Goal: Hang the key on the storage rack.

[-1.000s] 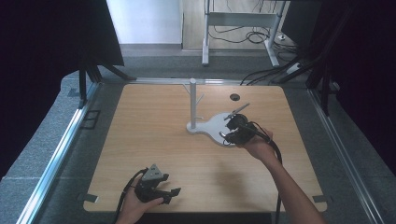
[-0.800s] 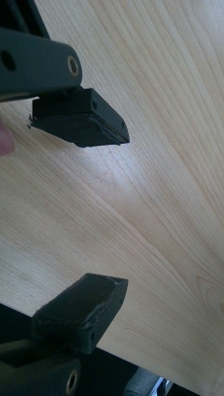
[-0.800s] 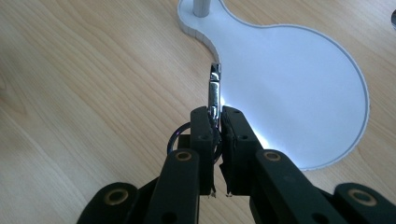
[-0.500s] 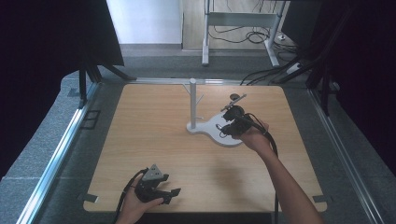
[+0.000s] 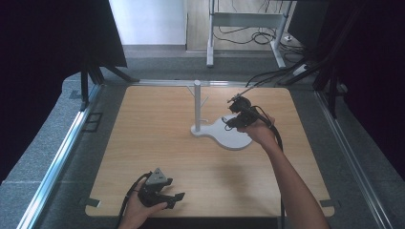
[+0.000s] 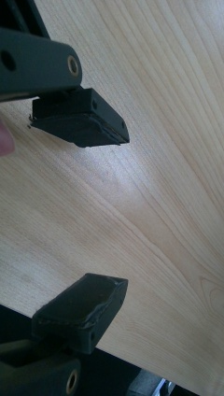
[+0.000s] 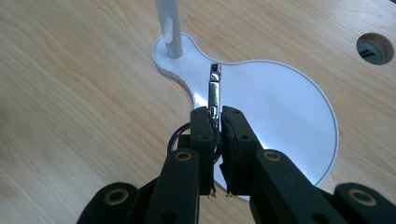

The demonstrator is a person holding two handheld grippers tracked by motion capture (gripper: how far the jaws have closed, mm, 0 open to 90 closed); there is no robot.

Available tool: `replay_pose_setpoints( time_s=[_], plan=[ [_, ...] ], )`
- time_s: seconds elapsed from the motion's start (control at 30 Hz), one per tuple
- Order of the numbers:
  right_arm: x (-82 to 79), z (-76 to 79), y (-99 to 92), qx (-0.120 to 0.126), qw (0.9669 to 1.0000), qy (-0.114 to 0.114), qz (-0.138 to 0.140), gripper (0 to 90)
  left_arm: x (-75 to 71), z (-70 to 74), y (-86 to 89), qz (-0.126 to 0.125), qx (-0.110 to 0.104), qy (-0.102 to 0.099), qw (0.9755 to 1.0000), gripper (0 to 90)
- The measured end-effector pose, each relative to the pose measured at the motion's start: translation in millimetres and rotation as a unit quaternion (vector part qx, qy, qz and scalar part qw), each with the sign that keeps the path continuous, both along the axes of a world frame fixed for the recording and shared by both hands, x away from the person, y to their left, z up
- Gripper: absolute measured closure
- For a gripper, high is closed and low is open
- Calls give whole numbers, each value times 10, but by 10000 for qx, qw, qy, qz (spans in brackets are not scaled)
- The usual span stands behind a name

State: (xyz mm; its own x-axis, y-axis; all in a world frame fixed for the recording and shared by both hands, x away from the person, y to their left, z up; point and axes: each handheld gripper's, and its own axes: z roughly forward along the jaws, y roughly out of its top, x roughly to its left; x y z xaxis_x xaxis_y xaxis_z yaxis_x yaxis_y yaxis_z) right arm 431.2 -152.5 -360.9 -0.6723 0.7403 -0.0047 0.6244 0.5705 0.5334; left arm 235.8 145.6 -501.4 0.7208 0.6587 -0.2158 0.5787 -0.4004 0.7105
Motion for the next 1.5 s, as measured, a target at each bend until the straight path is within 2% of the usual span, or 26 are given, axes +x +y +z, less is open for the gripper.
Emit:
replay_pose_setpoints(
  time_s=[0.5,0.67,1.5],
  plan=[
    [193,-37,116,69,9999,83,-45,838,2,0,6,2,3,-17,10000,263],
    [249,-20,140,181,9997,148,-75,837,2,5,13,4,-1,-18,10000,263],
    [499,11,255,266,9994,154,-179,837,1,4,13,-31,13,-10,10000,263]
  ],
)
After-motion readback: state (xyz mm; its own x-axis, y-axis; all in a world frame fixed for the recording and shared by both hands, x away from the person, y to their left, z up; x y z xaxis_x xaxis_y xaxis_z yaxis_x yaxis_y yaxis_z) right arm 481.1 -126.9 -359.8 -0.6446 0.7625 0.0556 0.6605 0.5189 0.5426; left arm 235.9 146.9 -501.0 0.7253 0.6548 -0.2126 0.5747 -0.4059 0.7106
